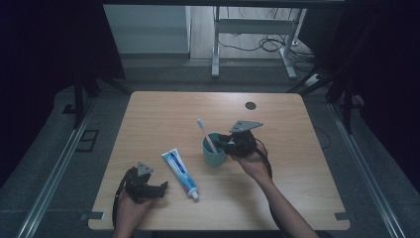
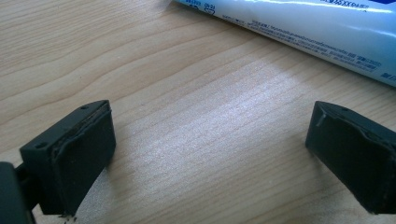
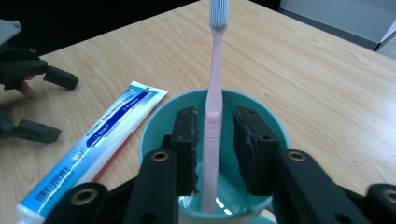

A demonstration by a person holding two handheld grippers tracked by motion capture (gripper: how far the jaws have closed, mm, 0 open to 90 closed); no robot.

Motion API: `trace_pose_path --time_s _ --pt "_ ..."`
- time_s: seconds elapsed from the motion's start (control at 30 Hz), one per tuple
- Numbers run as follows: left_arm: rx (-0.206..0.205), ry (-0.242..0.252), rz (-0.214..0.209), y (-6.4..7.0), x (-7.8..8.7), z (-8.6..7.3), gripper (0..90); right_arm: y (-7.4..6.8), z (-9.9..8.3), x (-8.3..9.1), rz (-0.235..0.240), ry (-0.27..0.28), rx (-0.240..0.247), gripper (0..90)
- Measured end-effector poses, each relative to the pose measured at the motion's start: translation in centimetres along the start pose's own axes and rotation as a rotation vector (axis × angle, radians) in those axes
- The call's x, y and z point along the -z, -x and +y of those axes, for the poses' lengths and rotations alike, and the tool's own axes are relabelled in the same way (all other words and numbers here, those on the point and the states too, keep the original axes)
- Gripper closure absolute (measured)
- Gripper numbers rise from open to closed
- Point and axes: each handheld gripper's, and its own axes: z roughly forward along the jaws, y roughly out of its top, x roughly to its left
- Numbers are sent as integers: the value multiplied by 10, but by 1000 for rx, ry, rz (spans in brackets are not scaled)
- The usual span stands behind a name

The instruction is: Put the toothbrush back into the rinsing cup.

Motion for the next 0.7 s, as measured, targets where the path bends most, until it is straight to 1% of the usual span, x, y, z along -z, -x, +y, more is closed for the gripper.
trace_pose_path --time_s 0.03,0.13,0.37,0.53,0.7 --pt "0 0 0 0 0 0 16 0 0 0 0 0 0 637" --pt "0 0 0 0 0 0 16 0 0 6 -7 -2 13 572" --pt "2 1 0 0 0 0 16 0 -5 15 -20 -9 38 470" --pt "3 1 0 0 0 0 16 3 -10 20 -31 -7 36 429" --pt "3 1 0 0 0 0 16 5 -14 24 -31 -6 28 391"
